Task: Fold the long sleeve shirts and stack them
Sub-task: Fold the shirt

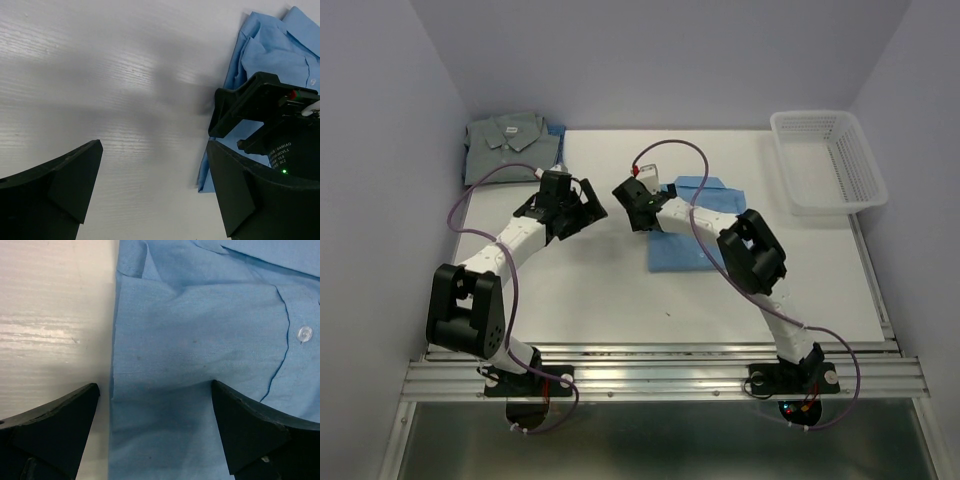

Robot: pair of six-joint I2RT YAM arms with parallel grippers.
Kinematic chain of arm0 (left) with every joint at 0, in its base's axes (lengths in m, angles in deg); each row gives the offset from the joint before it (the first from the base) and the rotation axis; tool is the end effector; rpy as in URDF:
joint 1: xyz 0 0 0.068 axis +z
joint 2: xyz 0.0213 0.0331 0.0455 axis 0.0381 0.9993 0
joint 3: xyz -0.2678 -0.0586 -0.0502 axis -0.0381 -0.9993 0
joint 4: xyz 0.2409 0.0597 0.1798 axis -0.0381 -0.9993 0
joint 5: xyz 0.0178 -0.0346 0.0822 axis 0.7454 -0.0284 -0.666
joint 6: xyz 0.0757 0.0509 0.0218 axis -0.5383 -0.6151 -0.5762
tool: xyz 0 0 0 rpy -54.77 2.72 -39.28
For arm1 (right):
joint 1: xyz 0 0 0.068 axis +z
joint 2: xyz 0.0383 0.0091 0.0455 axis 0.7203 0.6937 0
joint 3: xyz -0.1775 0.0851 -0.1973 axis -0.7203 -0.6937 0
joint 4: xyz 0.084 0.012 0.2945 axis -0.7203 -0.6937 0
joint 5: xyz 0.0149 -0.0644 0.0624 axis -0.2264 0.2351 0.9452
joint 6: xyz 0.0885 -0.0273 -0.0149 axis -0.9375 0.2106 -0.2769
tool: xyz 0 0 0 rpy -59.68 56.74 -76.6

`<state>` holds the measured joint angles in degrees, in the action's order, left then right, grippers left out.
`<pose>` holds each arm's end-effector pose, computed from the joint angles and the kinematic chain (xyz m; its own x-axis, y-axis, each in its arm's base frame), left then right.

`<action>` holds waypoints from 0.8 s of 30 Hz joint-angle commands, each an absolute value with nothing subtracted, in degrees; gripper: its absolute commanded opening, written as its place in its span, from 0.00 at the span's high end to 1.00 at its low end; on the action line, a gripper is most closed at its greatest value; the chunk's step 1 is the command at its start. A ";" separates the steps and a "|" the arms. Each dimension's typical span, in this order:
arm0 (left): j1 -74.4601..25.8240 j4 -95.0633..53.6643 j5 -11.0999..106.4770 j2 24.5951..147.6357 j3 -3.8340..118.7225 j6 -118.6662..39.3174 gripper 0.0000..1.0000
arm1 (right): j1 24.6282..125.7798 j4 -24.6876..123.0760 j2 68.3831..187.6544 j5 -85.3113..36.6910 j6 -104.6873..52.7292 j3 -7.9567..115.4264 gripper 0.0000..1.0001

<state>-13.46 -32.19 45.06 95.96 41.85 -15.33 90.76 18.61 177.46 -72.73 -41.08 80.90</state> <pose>0.3904 -0.1179 0.1973 -0.6819 -0.4153 -0.6021 -0.0707 0.8567 -0.5109 0.4325 0.3500 0.1176 -0.6741 -0.2690 -0.6879 -0.0442 0.9443 -0.3260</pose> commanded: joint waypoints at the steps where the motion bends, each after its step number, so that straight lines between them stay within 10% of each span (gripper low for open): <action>1: -13.46 -30.10 45.14 93.94 40.91 -14.87 0.01 | 90.29 16.92 181.05 -74.06 -41.93 83.13 0.00; 3: -13.38 -30.10 45.14 94.12 41.08 -15.13 0.01 | 89.76 17.53 181.58 -71.86 -42.19 82.78 0.05; 6: -13.38 -30.36 44.88 94.29 41.44 -15.13 0.01 | 87.57 18.06 181.15 -69.05 -43.33 81.20 0.50; 12: -13.38 -30.45 44.61 94.29 41.79 -14.96 0.01 | 84.14 21.13 178.51 -63.77 -43.16 75.93 0.96; 24: -12.85 -31.85 45.23 91.49 43.20 -15.84 0.01 | 83.61 37.48 155.86 -29.69 -36.65 67.58 0.99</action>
<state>-13.46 -31.78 45.21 95.90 41.85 -15.07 82.81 28.77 165.39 -44.73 -37.05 67.48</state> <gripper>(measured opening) 0.986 0.037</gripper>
